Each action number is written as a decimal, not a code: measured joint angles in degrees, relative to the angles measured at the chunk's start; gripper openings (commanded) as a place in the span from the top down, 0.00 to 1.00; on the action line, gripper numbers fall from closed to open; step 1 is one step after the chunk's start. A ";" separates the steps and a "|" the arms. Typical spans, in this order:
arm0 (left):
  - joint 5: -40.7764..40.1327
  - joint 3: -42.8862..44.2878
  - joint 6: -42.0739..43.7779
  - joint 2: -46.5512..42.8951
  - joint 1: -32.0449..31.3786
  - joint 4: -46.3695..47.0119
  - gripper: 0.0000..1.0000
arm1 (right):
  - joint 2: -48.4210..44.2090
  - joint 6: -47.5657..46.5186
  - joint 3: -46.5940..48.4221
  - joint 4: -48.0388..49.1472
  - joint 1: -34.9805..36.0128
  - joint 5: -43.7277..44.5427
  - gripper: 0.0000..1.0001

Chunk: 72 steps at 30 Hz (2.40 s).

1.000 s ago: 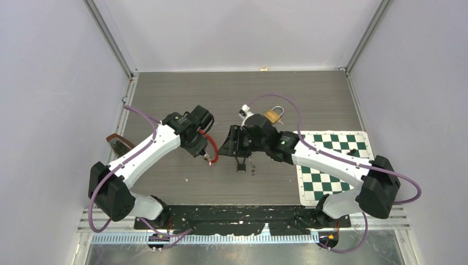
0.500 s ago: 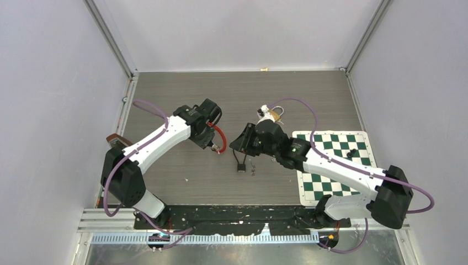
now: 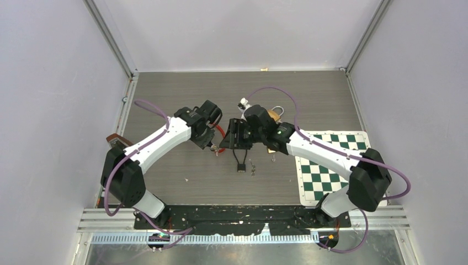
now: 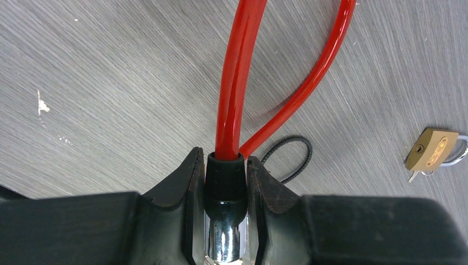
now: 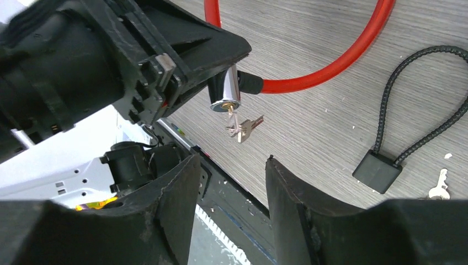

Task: Lock with the key
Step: Lock the lock.

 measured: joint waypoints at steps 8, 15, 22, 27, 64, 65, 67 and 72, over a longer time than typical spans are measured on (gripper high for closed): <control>-0.72 -0.63 1.27 0.00 0.00 1.62 1.00 | 3.85 -0.37 0.33 -0.09 -0.55 -5.01 0.53; -2.54 -1.86 4.37 -1.51 -0.02 3.72 1.00 | 4.00 5.14 -4.00 8.39 -1.07 -9.29 0.49; -6.16 -3.78 10.69 -3.26 -0.04 7.15 1.00 | 5.86 5.42 -5.01 10.75 -2.19 -10.80 0.51; -6.47 -5.46 15.13 -3.80 -0.04 10.01 1.00 | 6.29 -1.99 -5.03 9.07 -2.43 -7.50 0.53; 8.57 -40.92 17.11 -20.15 2.95 35.43 0.81 | 38.95 -11.04 24.41 -7.04 6.64 28.79 0.86; 9.09 -41.38 17.05 -20.22 2.97 36.20 0.74 | 39.30 -11.26 24.92 -7.37 6.84 29.42 0.90; 10.49 -42.32 16.98 -20.28 2.97 38.03 0.59 | 39.71 -11.47 25.49 -7.43 7.06 30.18 0.94; 13.25 -44.19 17.66 -20.76 2.91 41.07 0.37 | 39.74 -12.28 25.51 -7.39 7.37 31.26 0.95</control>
